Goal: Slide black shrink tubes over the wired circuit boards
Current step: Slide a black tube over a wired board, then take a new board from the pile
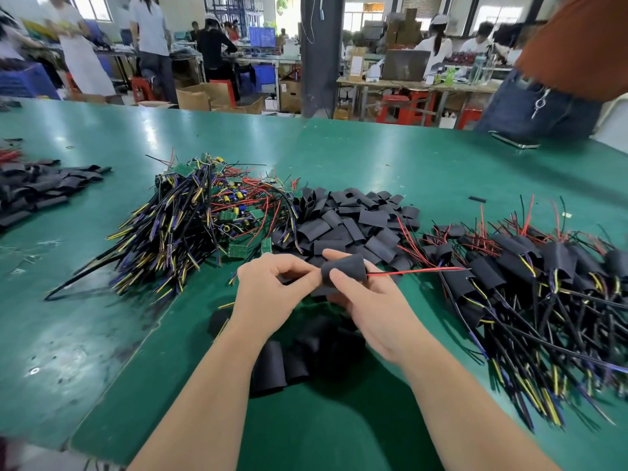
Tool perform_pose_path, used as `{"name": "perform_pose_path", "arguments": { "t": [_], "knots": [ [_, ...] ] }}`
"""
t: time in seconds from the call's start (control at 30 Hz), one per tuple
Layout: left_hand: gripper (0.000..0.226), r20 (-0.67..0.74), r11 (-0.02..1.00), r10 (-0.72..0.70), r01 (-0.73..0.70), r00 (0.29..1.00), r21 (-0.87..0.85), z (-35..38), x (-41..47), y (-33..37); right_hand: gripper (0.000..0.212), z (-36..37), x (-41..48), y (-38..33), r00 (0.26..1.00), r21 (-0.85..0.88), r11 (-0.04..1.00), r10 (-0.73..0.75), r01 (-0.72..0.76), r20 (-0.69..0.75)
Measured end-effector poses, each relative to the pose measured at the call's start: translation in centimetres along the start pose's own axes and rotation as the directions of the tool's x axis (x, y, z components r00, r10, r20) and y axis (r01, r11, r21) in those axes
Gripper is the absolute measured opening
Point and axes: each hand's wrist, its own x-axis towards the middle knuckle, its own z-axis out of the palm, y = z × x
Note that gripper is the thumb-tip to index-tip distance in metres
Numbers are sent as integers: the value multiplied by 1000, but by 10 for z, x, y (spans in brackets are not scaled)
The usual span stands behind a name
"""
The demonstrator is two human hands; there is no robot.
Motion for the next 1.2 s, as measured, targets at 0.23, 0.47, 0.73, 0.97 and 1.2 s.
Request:
{"name": "perform_pose_path", "arguments": {
  "t": [0.23, 0.47, 0.73, 0.97, 1.2],
  "knots": [
    [26, -265, 982, -95, 48, 960, -181, -4, -1, -2, 9, -38, 1, -56, 926, 594, 767, -4, 244, -377],
    [25, -417, 813, -255, 427, 872, 396, -12, 6, -25, 7, -95, -15, -89, 694, 77, 895, -284, 440, -662],
    [32, -296, 510, -317, 425, 901, 748, -9, 7, -37, 31, -107, -16, -77, 655, -866, 385, -570, -320, -496],
    [21, -298, 423, -278, 395, 913, 815, -12, 10, -40, 20, -68, -6, -53, 775, -924, 350, -538, -153, -332],
    [5, -332, 789, -111, 287, 937, 544, -15, 9, -30, 17, -36, 0, -27, 913, -731, 679, -257, -63, -317]
  ]
}}
